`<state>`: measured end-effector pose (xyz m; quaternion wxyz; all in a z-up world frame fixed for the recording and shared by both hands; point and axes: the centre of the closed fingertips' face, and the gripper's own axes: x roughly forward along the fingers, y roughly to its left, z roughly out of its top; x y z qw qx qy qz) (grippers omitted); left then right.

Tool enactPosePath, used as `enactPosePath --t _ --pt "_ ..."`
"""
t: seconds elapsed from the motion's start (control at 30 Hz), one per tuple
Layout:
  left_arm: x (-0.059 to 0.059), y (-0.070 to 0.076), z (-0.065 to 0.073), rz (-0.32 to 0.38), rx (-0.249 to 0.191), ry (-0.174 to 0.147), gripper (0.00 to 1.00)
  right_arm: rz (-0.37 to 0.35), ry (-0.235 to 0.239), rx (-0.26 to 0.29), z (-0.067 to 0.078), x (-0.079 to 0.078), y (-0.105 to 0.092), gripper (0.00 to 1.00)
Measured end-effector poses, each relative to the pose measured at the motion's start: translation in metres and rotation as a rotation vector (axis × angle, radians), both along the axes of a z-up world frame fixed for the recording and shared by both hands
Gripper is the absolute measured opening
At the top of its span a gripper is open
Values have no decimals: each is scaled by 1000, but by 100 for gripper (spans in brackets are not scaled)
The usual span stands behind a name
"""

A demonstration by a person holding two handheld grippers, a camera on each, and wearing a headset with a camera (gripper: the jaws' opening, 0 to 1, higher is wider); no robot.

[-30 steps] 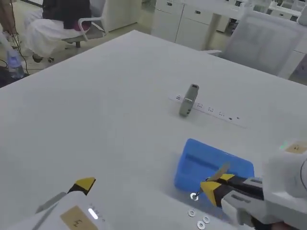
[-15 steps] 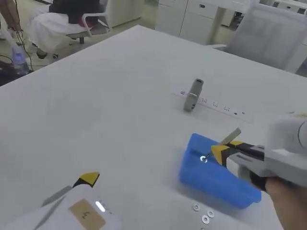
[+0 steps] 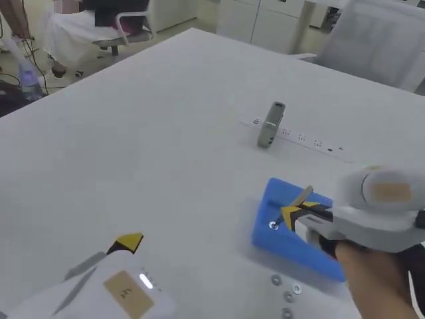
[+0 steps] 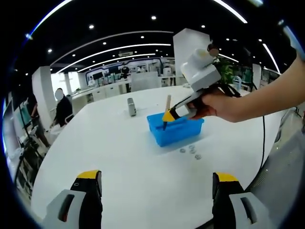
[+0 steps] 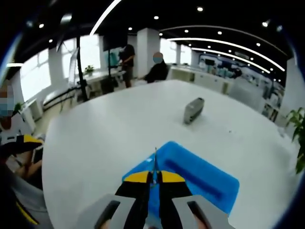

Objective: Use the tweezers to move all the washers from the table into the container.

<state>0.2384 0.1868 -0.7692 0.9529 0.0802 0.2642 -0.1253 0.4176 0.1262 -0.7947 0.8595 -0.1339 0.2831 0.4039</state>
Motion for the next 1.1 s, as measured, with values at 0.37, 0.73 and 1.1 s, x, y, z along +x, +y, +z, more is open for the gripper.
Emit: enactPosePath --t 0.37,0.73,1.1 --pt "-1 1 -4 -2 13 16 99 -8 26 -8 -14 2 4 3" --pt "-1 2 -4 -1 17 18 99 -1 24 -2 -12 -3 3 4" --pt "-1 1 -3 0 13 11 99 20 -32 38 29 -19 -6 2"
